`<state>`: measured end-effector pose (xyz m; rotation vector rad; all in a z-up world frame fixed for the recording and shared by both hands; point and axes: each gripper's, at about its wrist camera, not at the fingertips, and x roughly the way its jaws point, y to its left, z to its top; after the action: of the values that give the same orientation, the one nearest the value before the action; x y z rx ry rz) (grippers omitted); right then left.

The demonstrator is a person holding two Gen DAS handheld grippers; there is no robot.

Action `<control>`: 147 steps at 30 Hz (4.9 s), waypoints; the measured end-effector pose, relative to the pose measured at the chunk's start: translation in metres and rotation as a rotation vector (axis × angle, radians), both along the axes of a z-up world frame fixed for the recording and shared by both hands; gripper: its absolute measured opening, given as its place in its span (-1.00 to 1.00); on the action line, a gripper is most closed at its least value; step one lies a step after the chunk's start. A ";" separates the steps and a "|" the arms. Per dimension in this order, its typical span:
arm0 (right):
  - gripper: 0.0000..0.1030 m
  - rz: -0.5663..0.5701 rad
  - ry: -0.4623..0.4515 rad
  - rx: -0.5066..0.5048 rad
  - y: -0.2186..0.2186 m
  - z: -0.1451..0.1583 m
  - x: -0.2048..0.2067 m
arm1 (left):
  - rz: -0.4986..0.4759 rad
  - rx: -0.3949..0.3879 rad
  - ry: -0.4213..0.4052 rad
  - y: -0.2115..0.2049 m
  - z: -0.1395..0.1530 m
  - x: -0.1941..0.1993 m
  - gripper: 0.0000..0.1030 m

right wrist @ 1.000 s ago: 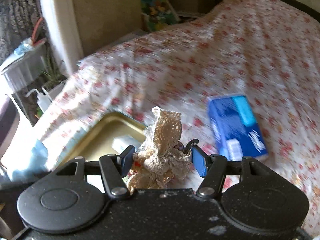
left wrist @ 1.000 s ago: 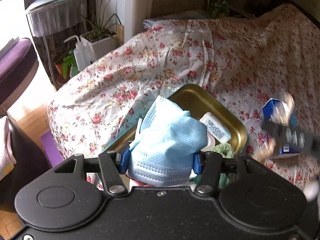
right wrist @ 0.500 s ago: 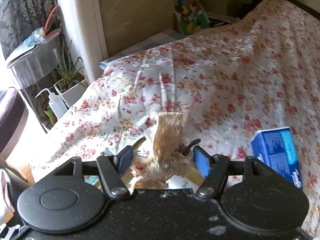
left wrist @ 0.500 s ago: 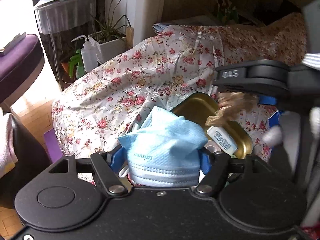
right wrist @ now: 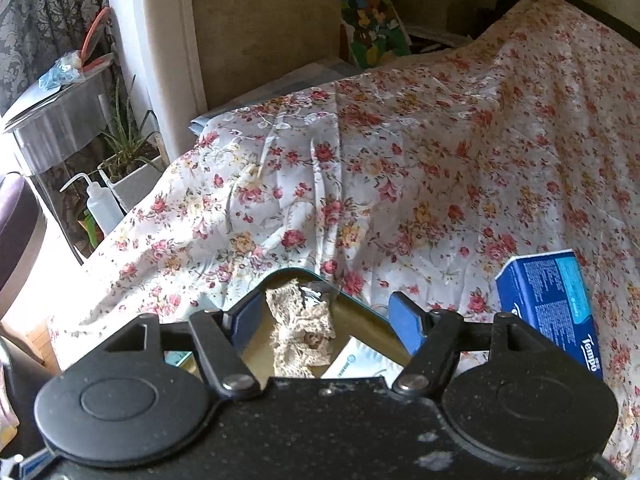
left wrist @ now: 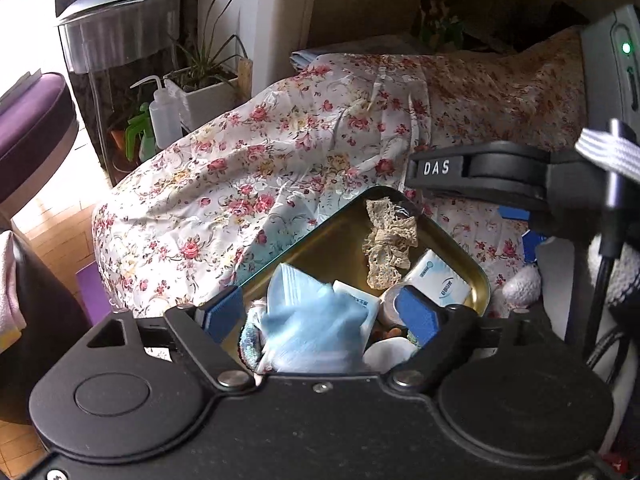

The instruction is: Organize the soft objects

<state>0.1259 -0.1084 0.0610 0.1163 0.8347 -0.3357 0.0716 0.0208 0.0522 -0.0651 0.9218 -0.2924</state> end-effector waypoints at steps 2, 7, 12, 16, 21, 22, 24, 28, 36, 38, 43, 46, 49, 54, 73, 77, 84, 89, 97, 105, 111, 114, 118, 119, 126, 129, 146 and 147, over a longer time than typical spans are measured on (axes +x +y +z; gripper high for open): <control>0.33 -0.002 0.001 -0.003 -0.001 0.000 -0.003 | -0.005 -0.002 -0.001 -0.001 0.001 -0.001 0.60; 0.33 -0.013 -0.005 -0.002 -0.004 0.000 -0.014 | -0.006 0.005 -0.001 -0.002 0.000 -0.003 0.60; 0.33 -0.022 -0.002 -0.011 -0.006 -0.002 -0.025 | 0.004 0.026 -0.017 0.000 0.001 -0.006 0.60; 0.33 -0.033 0.001 -0.002 -0.008 -0.006 -0.036 | 0.012 0.038 -0.024 0.003 0.002 -0.007 0.60; 0.33 -0.040 0.000 -0.006 -0.007 -0.008 -0.052 | 0.015 0.052 -0.031 0.007 0.002 -0.011 0.60; 0.34 -0.039 0.002 -0.009 -0.006 -0.009 -0.055 | 0.015 0.057 -0.034 0.008 0.002 -0.013 0.60; 0.34 -0.035 -0.003 -0.008 -0.004 -0.009 -0.063 | 0.020 0.066 -0.040 0.009 0.003 -0.015 0.60; 0.35 -0.031 -0.016 -0.002 0.001 -0.008 -0.077 | 0.025 0.080 -0.053 0.015 0.003 -0.019 0.61; 0.47 0.004 -0.037 -0.034 0.013 -0.012 -0.107 | 0.045 0.109 -0.069 0.029 -0.002 -0.026 0.62; 0.53 0.019 -0.041 -0.047 0.016 -0.014 -0.115 | 0.055 0.116 -0.072 0.033 -0.003 -0.028 0.62; 0.71 0.065 -0.047 -0.077 0.021 -0.019 -0.133 | 0.087 0.146 -0.091 0.036 -0.003 -0.036 0.63; 0.79 0.097 -0.043 -0.093 0.021 -0.022 -0.140 | 0.113 0.191 -0.135 0.035 -0.004 -0.043 0.64; 0.94 0.113 -0.044 -0.097 0.019 -0.027 -0.145 | 0.122 0.206 -0.143 0.034 -0.010 -0.047 0.77; 0.96 0.110 -0.035 -0.082 0.013 -0.038 -0.149 | 0.161 0.208 -0.114 0.029 -0.025 -0.053 0.77; 0.99 0.022 0.022 -0.061 -0.023 -0.054 -0.155 | 0.076 0.236 -0.111 -0.012 -0.046 -0.068 0.78; 0.99 0.021 0.029 -0.059 -0.021 -0.057 -0.153 | 0.085 0.233 -0.093 -0.006 -0.049 -0.065 0.78; 0.99 0.034 0.032 -0.070 -0.015 -0.060 -0.154 | 0.115 0.230 -0.083 0.003 -0.049 -0.062 0.78; 0.99 0.040 0.037 -0.071 -0.014 -0.061 -0.154 | 0.109 0.233 -0.070 0.002 -0.052 -0.062 0.78; 0.99 0.034 0.040 -0.068 -0.016 -0.062 -0.154 | 0.101 0.241 -0.056 0.001 -0.057 -0.063 0.78; 0.99 0.029 0.034 -0.061 -0.018 -0.060 -0.155 | 0.088 0.249 -0.058 -0.003 -0.057 -0.064 0.78; 0.99 0.028 0.038 -0.030 -0.020 -0.061 -0.154 | 0.075 0.256 -0.051 -0.006 -0.060 -0.066 0.78; 0.99 0.024 0.038 -0.031 -0.020 -0.062 -0.153 | 0.070 0.254 -0.047 -0.006 -0.061 -0.066 0.78; 0.99 0.024 0.041 -0.026 -0.021 -0.062 -0.153 | 0.069 0.254 -0.048 -0.006 -0.061 -0.066 0.78; 0.99 0.024 0.041 -0.026 -0.021 -0.062 -0.153 | 0.069 0.253 -0.047 -0.006 -0.061 -0.066 0.78; 0.99 0.023 0.042 -0.027 -0.020 -0.063 -0.153 | 0.067 0.253 -0.040 -0.006 -0.062 -0.066 0.78; 0.99 0.022 0.041 -0.027 -0.020 -0.063 -0.153 | 0.067 0.252 -0.039 -0.007 -0.062 -0.066 0.78; 0.99 0.022 0.041 -0.025 -0.021 -0.062 -0.153 | 0.067 0.248 -0.033 -0.006 -0.063 -0.066 0.78; 0.99 0.021 0.041 -0.024 -0.021 -0.062 -0.153 | 0.067 0.248 -0.033 -0.006 -0.063 -0.066 0.78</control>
<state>-0.0268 -0.1296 -0.0010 0.0781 0.8715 -0.3289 0.0059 0.0148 -0.0107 0.1368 0.9152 -0.1152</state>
